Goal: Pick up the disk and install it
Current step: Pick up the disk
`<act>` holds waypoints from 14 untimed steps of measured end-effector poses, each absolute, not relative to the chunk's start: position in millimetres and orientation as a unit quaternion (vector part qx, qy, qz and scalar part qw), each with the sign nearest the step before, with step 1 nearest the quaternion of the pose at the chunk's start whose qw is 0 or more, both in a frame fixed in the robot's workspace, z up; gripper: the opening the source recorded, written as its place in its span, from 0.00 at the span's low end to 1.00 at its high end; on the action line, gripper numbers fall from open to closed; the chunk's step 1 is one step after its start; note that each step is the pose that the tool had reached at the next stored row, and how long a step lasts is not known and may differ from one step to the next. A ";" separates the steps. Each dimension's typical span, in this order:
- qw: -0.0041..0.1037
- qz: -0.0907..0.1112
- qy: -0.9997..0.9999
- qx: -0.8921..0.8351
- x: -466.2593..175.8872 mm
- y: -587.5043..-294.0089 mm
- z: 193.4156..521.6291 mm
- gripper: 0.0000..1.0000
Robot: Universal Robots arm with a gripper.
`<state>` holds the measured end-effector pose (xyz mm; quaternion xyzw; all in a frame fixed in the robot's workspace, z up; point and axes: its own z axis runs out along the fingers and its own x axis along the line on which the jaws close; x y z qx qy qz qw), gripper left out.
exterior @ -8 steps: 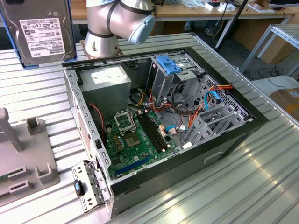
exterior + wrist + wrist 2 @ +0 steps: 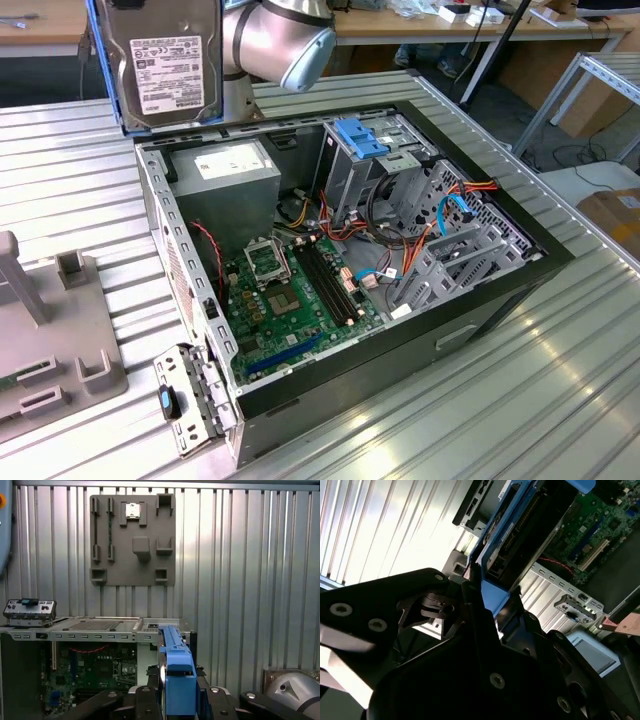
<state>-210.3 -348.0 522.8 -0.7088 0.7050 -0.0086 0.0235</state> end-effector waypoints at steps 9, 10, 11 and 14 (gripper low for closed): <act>0.024 -0.009 0.705 -0.709 -164.5 -348.0 522.7 0.37; 0.024 -0.009 0.705 -0.709 -161.2 -348.0 522.7 0.37; 0.024 -0.009 0.705 -0.709 -153.0 -348.0 522.7 0.37; 0.024 -0.009 0.705 -0.709 -135.5 -348.0 522.7 0.37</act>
